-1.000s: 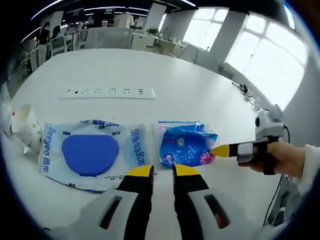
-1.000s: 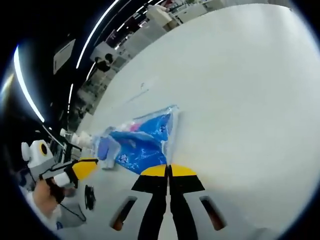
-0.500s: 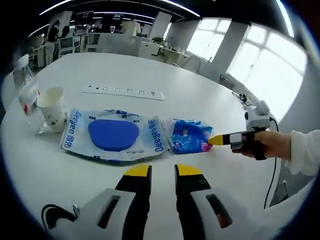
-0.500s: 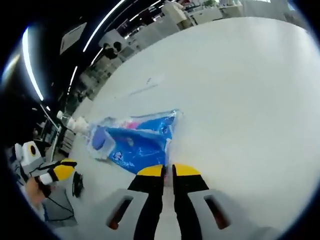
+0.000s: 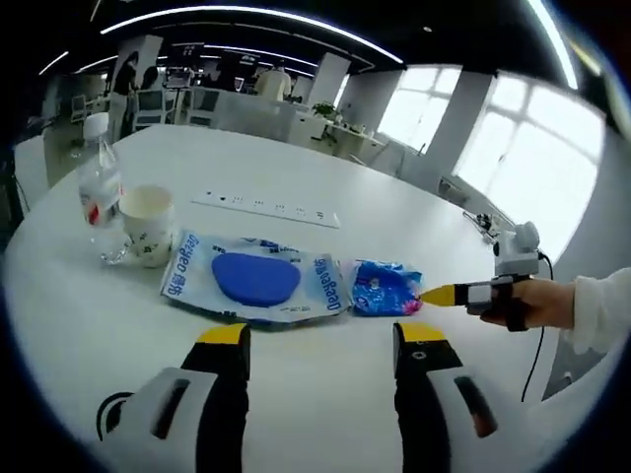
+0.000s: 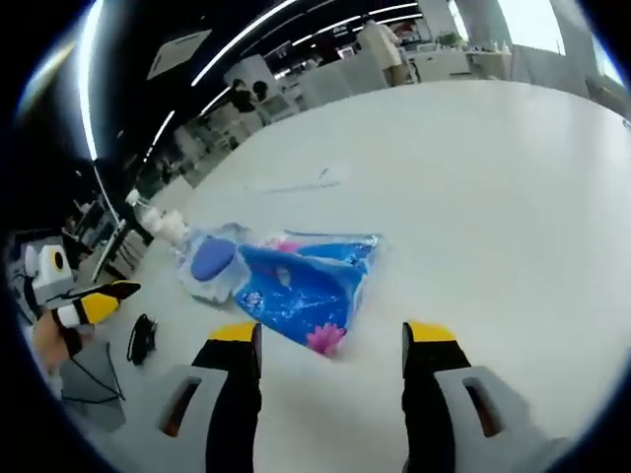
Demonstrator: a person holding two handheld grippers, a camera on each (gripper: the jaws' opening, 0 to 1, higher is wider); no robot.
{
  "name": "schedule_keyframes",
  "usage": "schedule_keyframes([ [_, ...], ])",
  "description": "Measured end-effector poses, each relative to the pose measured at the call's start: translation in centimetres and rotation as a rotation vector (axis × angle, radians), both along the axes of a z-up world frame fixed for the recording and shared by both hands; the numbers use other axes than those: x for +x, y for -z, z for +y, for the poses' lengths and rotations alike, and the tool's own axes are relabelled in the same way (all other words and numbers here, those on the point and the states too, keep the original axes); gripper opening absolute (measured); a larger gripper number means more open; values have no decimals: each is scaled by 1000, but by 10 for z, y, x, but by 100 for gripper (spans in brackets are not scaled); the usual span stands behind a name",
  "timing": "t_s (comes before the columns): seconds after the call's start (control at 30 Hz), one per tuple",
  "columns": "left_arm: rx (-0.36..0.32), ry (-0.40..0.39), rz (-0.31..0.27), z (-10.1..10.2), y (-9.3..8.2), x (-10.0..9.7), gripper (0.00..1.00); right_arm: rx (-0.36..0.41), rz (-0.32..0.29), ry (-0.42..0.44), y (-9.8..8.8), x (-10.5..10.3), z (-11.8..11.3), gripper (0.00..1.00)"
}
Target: Arrange the tabletop items into an orderly group along one side of the table until the central work area is clear of visible clutter.
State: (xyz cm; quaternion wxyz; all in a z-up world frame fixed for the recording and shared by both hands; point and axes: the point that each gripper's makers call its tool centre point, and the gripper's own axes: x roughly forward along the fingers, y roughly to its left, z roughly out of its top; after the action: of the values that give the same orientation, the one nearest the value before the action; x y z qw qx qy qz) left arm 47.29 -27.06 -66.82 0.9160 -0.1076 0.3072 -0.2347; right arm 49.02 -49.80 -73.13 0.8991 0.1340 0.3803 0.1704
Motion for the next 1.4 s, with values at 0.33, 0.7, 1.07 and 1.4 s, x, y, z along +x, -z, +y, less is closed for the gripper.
schedule_keyframes([
  [0.33, 26, -16, -13, 20, -7, -15, 79, 8, -26, 15, -20, -19, 1, 74],
  [0.7, 29, -51, -29, 44, -15, -36, 81, 20, -51, 13, -32, -44, 10, 74],
  [1.07, 75, -60, -36, 65, -13, -52, 81, 31, -63, 19, -39, -66, 9, 74],
  [1.4, 99, -102, -22, 83, -8, -64, 81, 54, -57, 36, -38, -78, 14, 72],
])
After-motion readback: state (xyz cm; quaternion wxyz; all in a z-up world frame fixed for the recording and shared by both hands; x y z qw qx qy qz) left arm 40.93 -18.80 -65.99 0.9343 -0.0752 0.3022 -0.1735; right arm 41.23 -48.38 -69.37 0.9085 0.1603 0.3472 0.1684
